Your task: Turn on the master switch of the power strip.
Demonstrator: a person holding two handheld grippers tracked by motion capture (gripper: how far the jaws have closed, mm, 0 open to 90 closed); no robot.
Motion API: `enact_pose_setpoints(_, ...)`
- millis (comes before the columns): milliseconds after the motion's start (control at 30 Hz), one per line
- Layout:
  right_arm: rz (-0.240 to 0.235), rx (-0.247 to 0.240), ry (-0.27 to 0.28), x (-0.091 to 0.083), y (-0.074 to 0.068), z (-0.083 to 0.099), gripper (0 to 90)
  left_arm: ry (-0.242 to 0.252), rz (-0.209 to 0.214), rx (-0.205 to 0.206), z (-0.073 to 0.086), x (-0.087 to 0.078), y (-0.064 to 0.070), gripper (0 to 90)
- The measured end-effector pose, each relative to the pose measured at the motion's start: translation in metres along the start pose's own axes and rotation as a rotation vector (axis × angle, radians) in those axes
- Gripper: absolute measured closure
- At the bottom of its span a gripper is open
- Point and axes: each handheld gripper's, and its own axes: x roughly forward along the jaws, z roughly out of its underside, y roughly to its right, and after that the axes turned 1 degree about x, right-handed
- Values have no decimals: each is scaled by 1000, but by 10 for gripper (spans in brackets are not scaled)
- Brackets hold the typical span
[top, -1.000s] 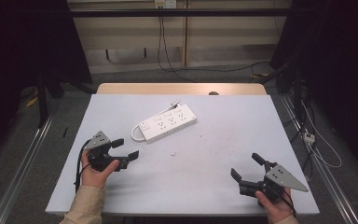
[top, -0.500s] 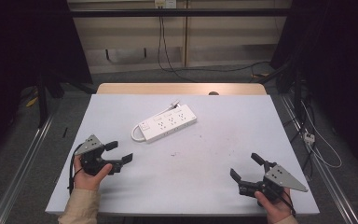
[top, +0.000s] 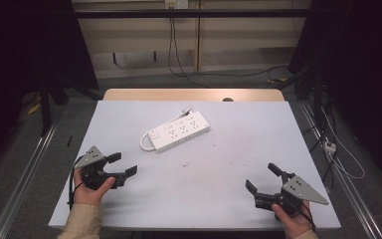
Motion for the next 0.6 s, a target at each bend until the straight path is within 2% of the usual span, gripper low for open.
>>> enact_pose_setpoints(167,-2,0,-2,0,0,0,49,0,-16,-4,3,-4,-2,145)
enact_pose_setpoints(600,-4,-3,-4,0,0,0,49,2,-26,-11,10,-13,-7,130)
